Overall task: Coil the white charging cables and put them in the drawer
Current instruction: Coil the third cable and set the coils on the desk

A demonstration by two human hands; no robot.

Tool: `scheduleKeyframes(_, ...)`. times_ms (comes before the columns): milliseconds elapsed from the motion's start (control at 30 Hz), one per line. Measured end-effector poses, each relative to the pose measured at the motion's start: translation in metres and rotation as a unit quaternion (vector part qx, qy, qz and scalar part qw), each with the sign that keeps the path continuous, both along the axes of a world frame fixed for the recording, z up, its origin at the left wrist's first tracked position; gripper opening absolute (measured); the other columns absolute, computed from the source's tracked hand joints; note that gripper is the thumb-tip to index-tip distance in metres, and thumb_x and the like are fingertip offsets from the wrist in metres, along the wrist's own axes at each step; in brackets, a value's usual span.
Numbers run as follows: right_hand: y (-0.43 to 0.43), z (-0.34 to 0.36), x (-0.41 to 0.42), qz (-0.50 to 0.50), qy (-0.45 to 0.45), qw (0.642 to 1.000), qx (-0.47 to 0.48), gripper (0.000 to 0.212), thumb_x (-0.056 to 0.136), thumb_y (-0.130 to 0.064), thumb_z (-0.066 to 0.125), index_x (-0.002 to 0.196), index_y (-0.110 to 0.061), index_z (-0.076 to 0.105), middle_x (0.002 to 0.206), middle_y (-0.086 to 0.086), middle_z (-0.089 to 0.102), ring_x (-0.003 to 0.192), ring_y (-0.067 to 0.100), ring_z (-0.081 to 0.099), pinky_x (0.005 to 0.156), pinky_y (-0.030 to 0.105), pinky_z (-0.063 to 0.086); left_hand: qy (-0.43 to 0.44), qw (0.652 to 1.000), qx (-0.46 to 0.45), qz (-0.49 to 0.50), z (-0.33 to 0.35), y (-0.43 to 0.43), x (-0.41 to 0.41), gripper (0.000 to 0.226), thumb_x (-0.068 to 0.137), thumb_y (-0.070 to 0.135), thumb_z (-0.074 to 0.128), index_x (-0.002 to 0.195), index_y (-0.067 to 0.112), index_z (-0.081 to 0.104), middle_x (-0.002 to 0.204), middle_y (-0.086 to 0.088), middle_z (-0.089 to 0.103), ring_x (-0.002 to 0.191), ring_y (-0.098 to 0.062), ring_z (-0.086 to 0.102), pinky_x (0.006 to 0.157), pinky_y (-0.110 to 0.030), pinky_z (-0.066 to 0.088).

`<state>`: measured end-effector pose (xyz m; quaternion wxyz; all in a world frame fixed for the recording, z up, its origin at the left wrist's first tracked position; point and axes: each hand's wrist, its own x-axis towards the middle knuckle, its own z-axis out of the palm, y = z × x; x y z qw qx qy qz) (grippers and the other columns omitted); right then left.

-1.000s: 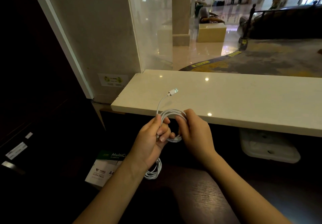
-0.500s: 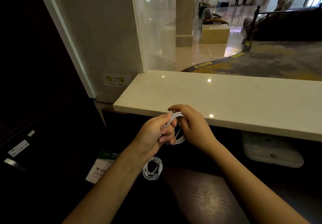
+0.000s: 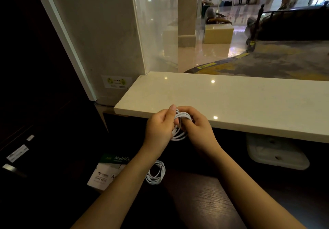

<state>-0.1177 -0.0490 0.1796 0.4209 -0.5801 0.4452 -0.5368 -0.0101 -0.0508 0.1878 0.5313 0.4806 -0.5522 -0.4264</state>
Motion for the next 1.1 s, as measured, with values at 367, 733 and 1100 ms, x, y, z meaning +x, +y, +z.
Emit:
scheduleKeyframes(367, 0.005, -0.002, -0.002, -0.034, 0.084, 0.995, 0.042, 0.013, 0.090, -0.014, 0.053, 0.099, -0.014, 0.062, 0.088, -0.004, 0.067, 0.081, 0.008, 0.061, 0.071, 0.019, 0.047, 0.001, 1.000, -0.016, 0.018, -0.013, -0.004, 0.002, 0.044, 0.095, 0.032, 0.042, 0.055, 0.015, 0.044, 0.032, 0.007, 0.035, 0.033, -0.004, 0.030, 0.045, -0.022, 0.027)
scheduleKeyframes(733, -0.004, -0.011, -0.006, 0.059, -0.175, 0.958, 0.217, 0.011, 0.086, -0.004, 0.057, 0.086, -0.001, 0.067, 0.078, 0.011, 0.068, 0.070, 0.019, 0.064, 0.069, 0.025, 0.053, -0.114, 0.988, -0.081, 0.061, -0.030, -0.020, 0.007, 0.041, 0.095, 0.029, 0.047, 0.054, 0.022, 0.047, 0.038, 0.007, 0.046, 0.039, -0.003, 0.042, 0.049, -0.025, 0.034)
scheduleKeyframes(1100, -0.007, -0.017, -0.003, -0.034, -0.202, 0.966, 0.159, 0.011, 0.082, -0.004, 0.063, 0.090, 0.003, 0.064, 0.080, 0.017, 0.068, 0.071, 0.024, 0.064, 0.070, 0.034, 0.054, 0.056, 0.998, -0.001, -0.040, -0.032, -0.022, 0.000, 0.032, 0.098, 0.022, 0.039, 0.071, 0.010, 0.048, 0.035, 0.009, 0.036, 0.032, -0.001, 0.030, 0.036, -0.017, 0.028)
